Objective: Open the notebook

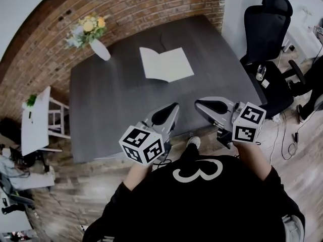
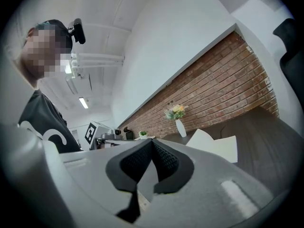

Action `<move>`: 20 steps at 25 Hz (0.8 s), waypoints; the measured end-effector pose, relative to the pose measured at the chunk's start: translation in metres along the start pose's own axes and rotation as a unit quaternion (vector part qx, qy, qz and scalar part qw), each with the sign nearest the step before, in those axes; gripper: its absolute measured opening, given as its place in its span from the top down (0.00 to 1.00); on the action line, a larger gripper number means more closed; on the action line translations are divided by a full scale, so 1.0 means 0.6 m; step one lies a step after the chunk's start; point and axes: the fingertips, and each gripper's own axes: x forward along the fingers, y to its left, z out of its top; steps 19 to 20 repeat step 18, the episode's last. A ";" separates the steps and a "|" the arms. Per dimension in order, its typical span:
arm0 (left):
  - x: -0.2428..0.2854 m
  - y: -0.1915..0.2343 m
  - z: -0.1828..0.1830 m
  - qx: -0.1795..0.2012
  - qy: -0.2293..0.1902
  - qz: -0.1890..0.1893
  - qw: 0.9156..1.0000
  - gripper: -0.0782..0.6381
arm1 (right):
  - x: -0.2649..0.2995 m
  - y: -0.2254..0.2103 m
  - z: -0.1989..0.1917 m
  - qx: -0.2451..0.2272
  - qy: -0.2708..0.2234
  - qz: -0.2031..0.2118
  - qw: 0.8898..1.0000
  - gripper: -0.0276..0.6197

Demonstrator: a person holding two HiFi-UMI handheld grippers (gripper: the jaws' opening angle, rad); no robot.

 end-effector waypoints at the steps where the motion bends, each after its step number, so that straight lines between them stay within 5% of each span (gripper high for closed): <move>1: 0.000 -0.002 -0.001 0.000 0.000 0.000 1.000 0.87 | -0.001 0.000 0.000 0.000 -0.001 0.001 1.000 0.96; 20: 0.004 0.010 -0.004 -0.012 -0.001 0.010 1.000 0.87 | 0.010 -0.010 -0.009 0.013 -0.002 0.003 1.000 0.96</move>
